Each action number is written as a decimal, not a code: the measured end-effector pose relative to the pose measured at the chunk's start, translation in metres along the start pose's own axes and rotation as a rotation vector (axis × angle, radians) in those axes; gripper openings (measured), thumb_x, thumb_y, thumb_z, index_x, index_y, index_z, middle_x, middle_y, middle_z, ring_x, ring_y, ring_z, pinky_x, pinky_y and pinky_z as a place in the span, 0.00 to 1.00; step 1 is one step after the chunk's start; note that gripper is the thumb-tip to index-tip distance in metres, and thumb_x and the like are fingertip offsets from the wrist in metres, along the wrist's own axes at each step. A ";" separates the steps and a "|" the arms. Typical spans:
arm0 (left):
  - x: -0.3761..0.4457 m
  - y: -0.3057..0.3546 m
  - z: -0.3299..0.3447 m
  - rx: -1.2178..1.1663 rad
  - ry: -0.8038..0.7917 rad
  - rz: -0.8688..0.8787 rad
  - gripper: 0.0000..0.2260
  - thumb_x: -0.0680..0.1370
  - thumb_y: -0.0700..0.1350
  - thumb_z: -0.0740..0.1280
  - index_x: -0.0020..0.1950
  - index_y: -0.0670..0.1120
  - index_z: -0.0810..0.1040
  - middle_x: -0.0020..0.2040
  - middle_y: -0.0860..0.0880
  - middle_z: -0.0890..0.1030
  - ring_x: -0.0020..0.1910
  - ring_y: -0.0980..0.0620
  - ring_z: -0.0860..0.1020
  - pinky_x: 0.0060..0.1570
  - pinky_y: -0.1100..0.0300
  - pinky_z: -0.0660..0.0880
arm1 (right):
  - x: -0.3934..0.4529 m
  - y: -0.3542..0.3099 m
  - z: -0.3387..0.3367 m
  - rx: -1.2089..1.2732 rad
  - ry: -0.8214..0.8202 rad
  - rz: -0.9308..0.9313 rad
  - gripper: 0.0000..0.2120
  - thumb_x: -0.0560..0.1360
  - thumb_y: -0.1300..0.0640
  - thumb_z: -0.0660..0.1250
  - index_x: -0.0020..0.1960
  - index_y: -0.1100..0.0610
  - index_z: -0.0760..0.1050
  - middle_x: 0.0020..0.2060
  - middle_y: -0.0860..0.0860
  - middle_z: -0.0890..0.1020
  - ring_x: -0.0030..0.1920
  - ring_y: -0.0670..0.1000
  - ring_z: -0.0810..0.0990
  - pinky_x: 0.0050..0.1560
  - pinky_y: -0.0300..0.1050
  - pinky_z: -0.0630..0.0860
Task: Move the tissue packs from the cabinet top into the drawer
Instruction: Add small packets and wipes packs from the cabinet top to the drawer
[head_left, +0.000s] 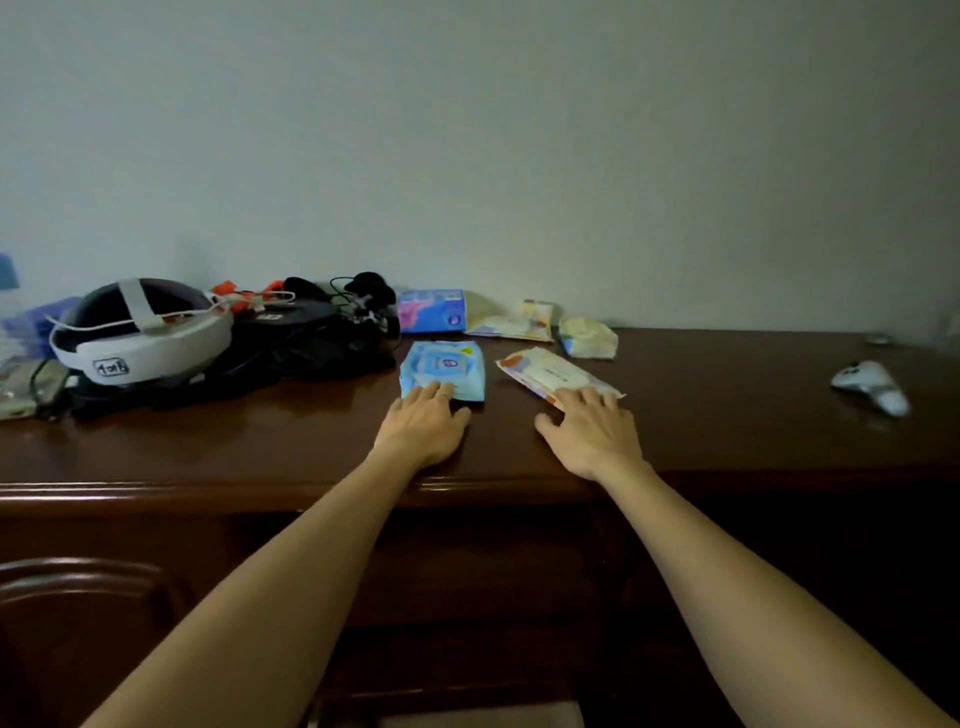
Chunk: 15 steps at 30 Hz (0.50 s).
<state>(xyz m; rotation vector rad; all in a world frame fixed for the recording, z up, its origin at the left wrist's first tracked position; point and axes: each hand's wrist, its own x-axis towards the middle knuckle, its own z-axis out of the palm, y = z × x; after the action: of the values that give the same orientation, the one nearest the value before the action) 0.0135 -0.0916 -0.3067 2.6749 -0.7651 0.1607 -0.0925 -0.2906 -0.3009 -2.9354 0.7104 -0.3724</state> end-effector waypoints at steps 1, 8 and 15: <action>0.003 0.000 0.004 0.045 -0.019 -0.031 0.30 0.82 0.62 0.54 0.80 0.48 0.61 0.78 0.45 0.64 0.77 0.43 0.60 0.73 0.44 0.59 | 0.000 0.000 0.002 -0.027 0.084 -0.020 0.31 0.77 0.35 0.54 0.74 0.51 0.67 0.71 0.55 0.73 0.70 0.59 0.70 0.67 0.59 0.66; -0.053 0.018 -0.005 0.114 0.488 0.107 0.20 0.76 0.60 0.58 0.30 0.50 0.74 0.33 0.53 0.75 0.42 0.48 0.79 0.48 0.52 0.65 | -0.027 -0.001 0.003 -0.091 0.614 -0.124 0.19 0.76 0.43 0.58 0.43 0.50 0.84 0.44 0.50 0.84 0.47 0.53 0.76 0.50 0.52 0.67; -0.088 0.019 -0.013 0.089 0.023 -0.095 0.47 0.63 0.85 0.50 0.73 0.58 0.69 0.73 0.46 0.71 0.70 0.40 0.69 0.68 0.37 0.61 | -0.033 -0.003 -0.008 0.025 0.059 0.050 0.28 0.71 0.30 0.60 0.65 0.44 0.74 0.67 0.55 0.74 0.66 0.63 0.73 0.63 0.60 0.70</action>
<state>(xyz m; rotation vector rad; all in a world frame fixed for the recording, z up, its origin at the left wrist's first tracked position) -0.0714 -0.0583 -0.3073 2.7819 -0.6361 0.2051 -0.1213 -0.2732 -0.2994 -2.8882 0.7787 -0.4619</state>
